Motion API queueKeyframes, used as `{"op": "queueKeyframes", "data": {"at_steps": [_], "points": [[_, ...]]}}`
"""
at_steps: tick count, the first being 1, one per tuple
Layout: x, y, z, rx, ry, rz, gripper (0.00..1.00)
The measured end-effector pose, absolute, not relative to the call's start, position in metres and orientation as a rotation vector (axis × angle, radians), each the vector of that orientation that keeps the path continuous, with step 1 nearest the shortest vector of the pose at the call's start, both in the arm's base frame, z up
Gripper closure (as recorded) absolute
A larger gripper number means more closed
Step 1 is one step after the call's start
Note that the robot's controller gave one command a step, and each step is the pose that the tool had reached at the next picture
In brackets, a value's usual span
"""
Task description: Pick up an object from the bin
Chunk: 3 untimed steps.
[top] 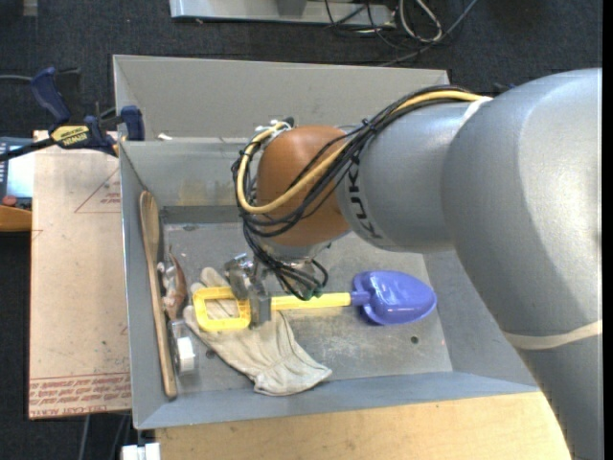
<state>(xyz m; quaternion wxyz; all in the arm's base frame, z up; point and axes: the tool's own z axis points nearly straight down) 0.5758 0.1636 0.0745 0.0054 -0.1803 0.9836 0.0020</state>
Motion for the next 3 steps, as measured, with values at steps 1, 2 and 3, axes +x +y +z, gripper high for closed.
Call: {"op": "queueKeyframes", "data": {"at_steps": [1, 2, 3], "points": [[0.576, 0.164, 0.075, -0.564, 3.080, 0.007, 1.00], [0.572, 0.163, 0.100, -0.564, 3.089, 0.006, 1.00], [0.574, 0.164, 0.139, -0.563, 3.084, 0.008, 1.00]]}}
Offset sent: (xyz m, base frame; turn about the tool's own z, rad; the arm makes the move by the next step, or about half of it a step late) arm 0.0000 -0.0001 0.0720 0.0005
